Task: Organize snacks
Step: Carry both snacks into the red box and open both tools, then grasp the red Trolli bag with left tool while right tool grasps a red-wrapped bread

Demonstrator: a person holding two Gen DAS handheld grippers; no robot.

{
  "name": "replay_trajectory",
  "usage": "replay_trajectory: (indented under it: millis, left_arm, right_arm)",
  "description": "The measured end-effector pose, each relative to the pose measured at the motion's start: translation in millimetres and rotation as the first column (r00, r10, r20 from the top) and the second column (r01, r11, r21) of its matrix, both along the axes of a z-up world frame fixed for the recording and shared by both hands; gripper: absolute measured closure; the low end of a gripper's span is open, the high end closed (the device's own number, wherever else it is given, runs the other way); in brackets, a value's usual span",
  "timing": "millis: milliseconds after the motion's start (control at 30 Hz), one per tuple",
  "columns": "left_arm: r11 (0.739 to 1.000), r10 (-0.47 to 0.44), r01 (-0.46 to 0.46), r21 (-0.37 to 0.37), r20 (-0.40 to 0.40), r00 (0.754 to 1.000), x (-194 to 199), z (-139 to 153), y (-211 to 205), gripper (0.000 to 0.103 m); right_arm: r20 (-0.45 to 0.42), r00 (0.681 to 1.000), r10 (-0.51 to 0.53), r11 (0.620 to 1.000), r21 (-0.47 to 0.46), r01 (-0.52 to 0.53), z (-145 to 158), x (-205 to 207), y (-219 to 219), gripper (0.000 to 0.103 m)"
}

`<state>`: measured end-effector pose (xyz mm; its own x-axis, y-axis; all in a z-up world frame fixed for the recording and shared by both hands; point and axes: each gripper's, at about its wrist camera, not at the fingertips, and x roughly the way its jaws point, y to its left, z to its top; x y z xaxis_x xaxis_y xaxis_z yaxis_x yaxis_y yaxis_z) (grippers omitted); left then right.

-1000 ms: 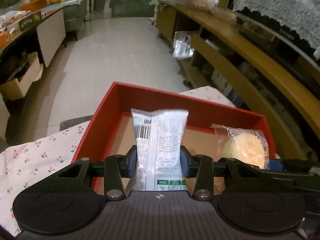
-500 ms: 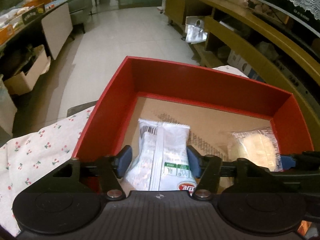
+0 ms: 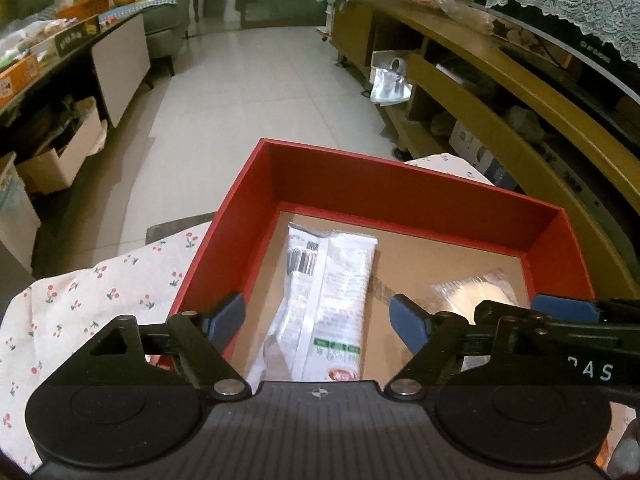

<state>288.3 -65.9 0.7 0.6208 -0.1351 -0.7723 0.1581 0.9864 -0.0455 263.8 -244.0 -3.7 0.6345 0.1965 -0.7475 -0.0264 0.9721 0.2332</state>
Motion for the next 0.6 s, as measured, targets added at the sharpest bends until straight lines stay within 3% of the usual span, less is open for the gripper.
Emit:
replay_trajectory:
  millis: [233,600]
  left_arm:
    - [0.999,0.002,-0.003,-0.043,-0.014,1.000,-33,15,12,0.018]
    - [0.997,0.000,-0.006,-0.081,-0.066,0.998,-81,15,14,0.017]
  right_arm:
    - [0.025,1.000,-0.016,1.000,0.021,0.015,19,-33,-8,0.041]
    - [-0.020,1.000,-0.010,0.999,0.034,0.011,26,-101,-14,0.039]
